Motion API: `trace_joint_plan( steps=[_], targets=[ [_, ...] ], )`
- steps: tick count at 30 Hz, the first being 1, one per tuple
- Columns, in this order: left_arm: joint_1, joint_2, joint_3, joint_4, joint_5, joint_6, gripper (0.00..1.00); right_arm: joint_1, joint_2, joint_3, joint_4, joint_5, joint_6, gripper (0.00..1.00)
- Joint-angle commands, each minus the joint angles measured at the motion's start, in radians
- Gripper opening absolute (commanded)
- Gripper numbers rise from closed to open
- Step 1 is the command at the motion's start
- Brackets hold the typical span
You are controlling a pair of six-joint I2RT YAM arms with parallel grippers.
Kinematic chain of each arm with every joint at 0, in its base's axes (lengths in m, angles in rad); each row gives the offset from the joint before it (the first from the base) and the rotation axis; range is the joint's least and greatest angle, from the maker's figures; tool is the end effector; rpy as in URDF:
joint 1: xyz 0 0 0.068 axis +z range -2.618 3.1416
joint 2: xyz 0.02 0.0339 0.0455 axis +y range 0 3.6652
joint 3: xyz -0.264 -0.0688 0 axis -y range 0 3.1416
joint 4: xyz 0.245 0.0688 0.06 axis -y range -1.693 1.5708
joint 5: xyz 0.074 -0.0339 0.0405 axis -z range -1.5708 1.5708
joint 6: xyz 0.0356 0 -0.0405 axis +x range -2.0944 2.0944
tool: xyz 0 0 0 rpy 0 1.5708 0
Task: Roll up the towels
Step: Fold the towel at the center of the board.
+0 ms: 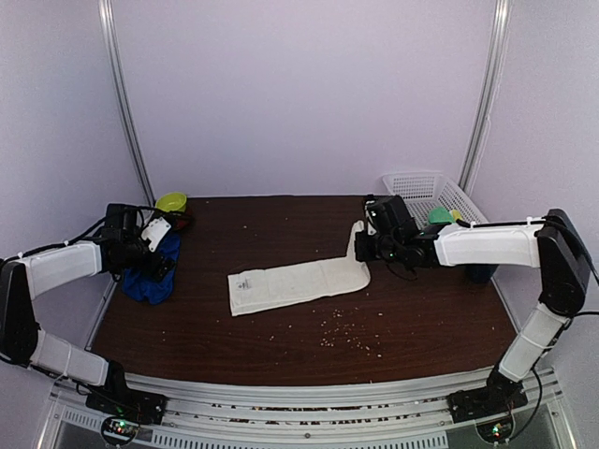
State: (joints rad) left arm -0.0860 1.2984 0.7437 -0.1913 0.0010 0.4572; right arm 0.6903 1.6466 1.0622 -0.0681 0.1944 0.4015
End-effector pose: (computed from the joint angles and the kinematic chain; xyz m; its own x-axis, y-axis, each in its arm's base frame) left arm 0.2683 -0.0232 0.2153 -0.5685 0.4921 -0.6593 0.3762 0.8682 0.3236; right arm 0.2850 0.2265 0.2255 -0.6288 -0.0220 -0.7772 -0.2832 0.9374 0.2026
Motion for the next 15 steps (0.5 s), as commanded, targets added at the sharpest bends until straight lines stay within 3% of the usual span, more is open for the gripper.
trace_joint_plan(
  steps=[1, 15],
  targets=[
    [-0.002, -0.005, -0.015, 0.038, 0.019, -0.014, 0.98, 0.083, 0.087, 0.11, -0.033, -0.066, -0.031, 0.0],
    [-0.002, -0.008, -0.023, 0.047, 0.027, -0.014, 0.98, 0.261, 0.292, 0.405, -0.067, -0.112, -0.053, 0.0]
  ],
)
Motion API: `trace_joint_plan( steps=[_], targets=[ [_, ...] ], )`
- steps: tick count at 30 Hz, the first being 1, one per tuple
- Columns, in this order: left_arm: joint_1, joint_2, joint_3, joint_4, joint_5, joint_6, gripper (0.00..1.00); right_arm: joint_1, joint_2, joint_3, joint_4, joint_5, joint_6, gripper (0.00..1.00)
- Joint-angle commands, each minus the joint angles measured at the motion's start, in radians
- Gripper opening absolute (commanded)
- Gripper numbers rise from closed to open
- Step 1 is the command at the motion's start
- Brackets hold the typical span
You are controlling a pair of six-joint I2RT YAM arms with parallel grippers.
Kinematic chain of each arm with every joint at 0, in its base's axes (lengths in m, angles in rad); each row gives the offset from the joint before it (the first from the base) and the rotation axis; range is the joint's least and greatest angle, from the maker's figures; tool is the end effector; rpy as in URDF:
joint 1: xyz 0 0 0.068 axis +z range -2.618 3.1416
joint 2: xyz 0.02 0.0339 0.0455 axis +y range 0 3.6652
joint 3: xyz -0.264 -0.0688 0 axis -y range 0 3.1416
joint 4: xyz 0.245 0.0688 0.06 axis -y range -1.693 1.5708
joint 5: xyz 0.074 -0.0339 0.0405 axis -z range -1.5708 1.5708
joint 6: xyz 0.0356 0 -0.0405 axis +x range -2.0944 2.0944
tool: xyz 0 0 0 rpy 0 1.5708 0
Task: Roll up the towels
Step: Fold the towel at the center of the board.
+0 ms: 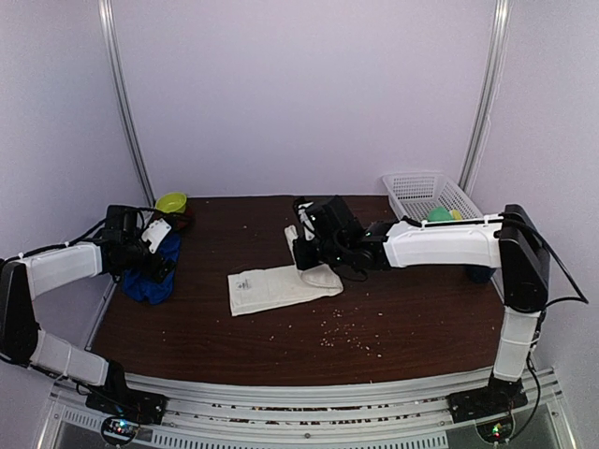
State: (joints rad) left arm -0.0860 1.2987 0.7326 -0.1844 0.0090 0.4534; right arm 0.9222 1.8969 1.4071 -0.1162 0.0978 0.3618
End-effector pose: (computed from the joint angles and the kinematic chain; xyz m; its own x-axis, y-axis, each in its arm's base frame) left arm 0.2671 -0.0234 0.2123 -0.5703 0.4888 -0.6601 0.3807 0.8694 0.3148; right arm 0.2679 0.3477 0.2389 -0.5854 -0.1891 -0.7884 -0.5747 0.7827 0.2389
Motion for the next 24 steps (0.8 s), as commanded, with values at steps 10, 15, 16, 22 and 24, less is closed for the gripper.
trace_joint_plan(
  steps=[10, 15, 16, 22, 24],
  targets=[
    [-0.002, -0.01, -0.013, 0.04, 0.02, -0.01, 0.98, 0.078, 0.171, 0.183, -0.045, -0.033, -0.016, 0.0],
    [-0.002, -0.01, -0.013, 0.04, 0.022, -0.011, 0.98, 0.092, 0.236, 0.214, -0.035, -0.045, -0.007, 0.0],
    [-0.002, -0.009, -0.013, 0.041, 0.023, -0.01, 0.98, 0.094, 0.247, 0.219, -0.029, -0.045, -0.006, 0.0],
    [-0.001, -0.007, -0.013, 0.041, 0.026, -0.011, 0.98, 0.102, 0.292, 0.253, -0.018, -0.045, -0.003, 0.0],
    [-0.001, -0.005, -0.013, 0.04, 0.026, -0.011, 0.98, 0.106, 0.306, 0.264, -0.014, -0.05, 0.0, 0.0]
  ],
)
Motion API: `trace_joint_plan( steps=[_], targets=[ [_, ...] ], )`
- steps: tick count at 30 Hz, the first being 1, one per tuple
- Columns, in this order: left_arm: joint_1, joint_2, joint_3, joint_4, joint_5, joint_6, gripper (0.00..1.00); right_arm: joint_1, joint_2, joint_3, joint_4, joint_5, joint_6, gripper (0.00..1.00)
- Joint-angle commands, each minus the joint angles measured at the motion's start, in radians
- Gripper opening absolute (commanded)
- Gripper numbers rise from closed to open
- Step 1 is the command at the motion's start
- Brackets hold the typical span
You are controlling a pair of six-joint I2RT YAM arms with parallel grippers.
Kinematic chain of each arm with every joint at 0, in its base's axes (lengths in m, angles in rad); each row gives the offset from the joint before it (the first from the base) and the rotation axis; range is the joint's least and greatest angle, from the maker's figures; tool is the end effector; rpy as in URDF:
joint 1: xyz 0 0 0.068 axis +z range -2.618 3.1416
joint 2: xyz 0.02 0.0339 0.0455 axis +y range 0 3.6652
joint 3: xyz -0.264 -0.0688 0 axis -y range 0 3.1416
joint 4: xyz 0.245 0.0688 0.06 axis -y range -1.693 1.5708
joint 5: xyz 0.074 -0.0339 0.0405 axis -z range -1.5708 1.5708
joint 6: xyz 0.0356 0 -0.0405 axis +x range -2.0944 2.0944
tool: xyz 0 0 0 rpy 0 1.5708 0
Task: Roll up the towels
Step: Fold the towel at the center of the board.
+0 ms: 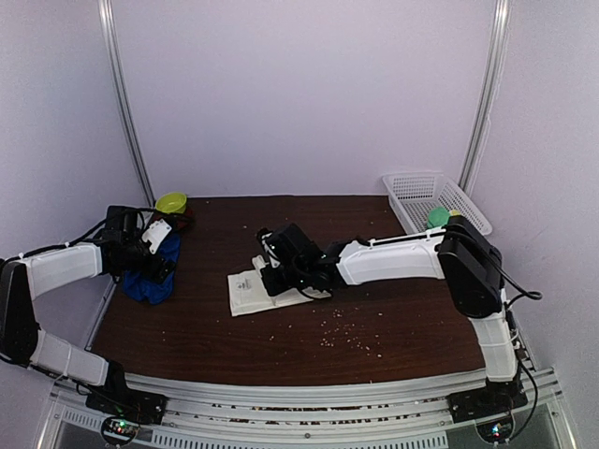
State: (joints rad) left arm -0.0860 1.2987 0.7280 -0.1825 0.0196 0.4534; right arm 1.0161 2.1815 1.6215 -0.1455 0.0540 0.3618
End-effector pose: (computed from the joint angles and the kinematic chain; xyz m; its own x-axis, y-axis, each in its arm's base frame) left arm 0.2665 -0.0237 0.2110 -0.5687 0.4886 -0.6617 0.3885 0.8686 0.3075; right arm 0.2619 0.4191 0.1794 -0.6122 -0.3170 -0.7244 -0.6527 0.7196 0.2367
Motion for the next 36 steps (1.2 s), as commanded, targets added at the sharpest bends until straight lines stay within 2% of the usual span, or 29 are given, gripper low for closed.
trace_joint_plan(
  steps=[1, 23, 27, 30, 36],
  targets=[
    [-0.002, -0.006, -0.009, 0.039, 0.016, -0.01, 0.98, 0.013, 0.028, 0.051, 0.021, -0.007, 0.002, 0.0],
    [-0.003, -0.003, -0.01, 0.039, 0.025, -0.01, 0.98, 0.034, 0.123, 0.103, 0.114, -0.039, 0.038, 0.02],
    [-0.002, -0.001, -0.01, 0.038, 0.026, -0.009, 0.98, 0.041, 0.138, 0.119, 0.115, -0.068, 0.036, 0.16],
    [-0.001, 0.001, -0.009, 0.037, 0.031, -0.009, 0.98, 0.043, 0.145, 0.123, 0.125, -0.11, 0.031, 0.33],
    [-0.003, 0.001, 0.013, 0.023, 0.1, -0.005, 0.98, 0.042, 0.104, 0.083, 0.179, -0.184, 0.031, 0.46]
  ],
)
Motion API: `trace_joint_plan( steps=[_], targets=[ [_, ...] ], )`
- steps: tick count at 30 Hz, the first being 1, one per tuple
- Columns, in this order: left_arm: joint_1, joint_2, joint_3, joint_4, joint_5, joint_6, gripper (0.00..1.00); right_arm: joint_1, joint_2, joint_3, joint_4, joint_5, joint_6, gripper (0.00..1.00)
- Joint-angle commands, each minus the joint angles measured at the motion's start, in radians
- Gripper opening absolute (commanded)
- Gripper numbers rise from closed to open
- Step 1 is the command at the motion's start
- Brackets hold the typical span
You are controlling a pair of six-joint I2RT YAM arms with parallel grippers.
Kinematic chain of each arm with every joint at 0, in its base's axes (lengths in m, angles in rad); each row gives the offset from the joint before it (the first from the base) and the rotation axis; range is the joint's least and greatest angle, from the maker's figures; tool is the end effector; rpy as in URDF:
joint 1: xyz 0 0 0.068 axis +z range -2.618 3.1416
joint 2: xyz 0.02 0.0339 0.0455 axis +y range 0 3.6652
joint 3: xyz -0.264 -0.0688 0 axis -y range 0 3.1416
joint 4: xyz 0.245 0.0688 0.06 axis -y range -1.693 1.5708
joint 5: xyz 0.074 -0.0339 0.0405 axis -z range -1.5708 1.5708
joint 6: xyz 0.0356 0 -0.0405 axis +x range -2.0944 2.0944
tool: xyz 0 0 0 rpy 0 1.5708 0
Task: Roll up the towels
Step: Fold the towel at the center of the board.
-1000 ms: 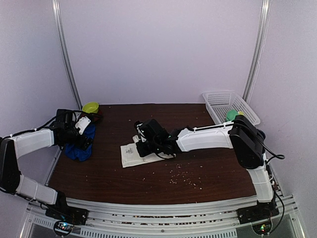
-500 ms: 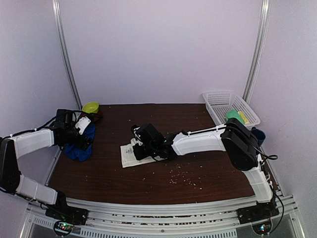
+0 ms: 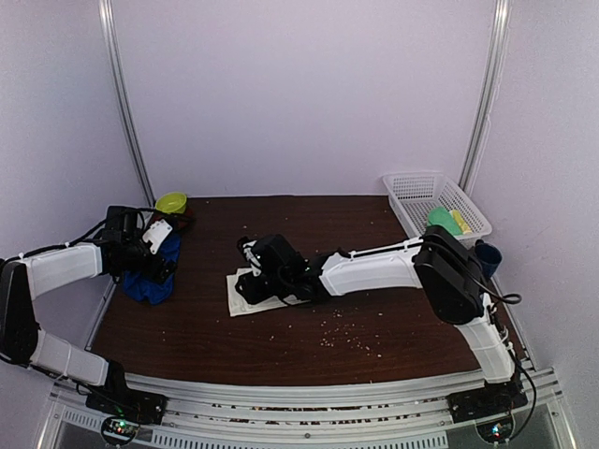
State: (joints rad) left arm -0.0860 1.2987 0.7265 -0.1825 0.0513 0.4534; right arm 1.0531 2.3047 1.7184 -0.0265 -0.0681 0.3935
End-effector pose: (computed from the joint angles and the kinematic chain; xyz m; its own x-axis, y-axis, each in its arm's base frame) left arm 0.2662 -0.0248 0.2105 -0.5597 0.4873 -0.6703 0.4095 0.8658 0.2875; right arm 0.2571 0.4563 0.1610 -0.6059 -0.2908 -0.7405 -0.7170 0.6030 0.3498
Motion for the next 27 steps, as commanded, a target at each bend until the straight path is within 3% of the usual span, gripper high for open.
trace_joint_plan(
  steps=[1, 7, 17, 27],
  targets=[
    [-0.003, 0.004, 0.024, 0.017, 0.087, -0.004, 0.98, 0.002, -0.035, -0.031, 0.071, -0.064, 0.0, 0.46],
    [-0.021, 0.06, 0.157, -0.043, 0.249, 0.006, 0.98, -0.045, -0.146, -0.171, 0.115, -0.005, 0.023, 0.47],
    [-0.174, 0.349, 0.451, -0.214, 0.428, -0.08, 0.96, -0.109, -0.365, -0.462, 0.116, 0.26, -0.015, 0.55],
    [-0.221, 0.615, 0.643, -0.332, 0.574, -0.218, 0.78, -0.121, -0.485, -0.6, 0.075, 0.403, -0.031, 0.62]
  ],
)
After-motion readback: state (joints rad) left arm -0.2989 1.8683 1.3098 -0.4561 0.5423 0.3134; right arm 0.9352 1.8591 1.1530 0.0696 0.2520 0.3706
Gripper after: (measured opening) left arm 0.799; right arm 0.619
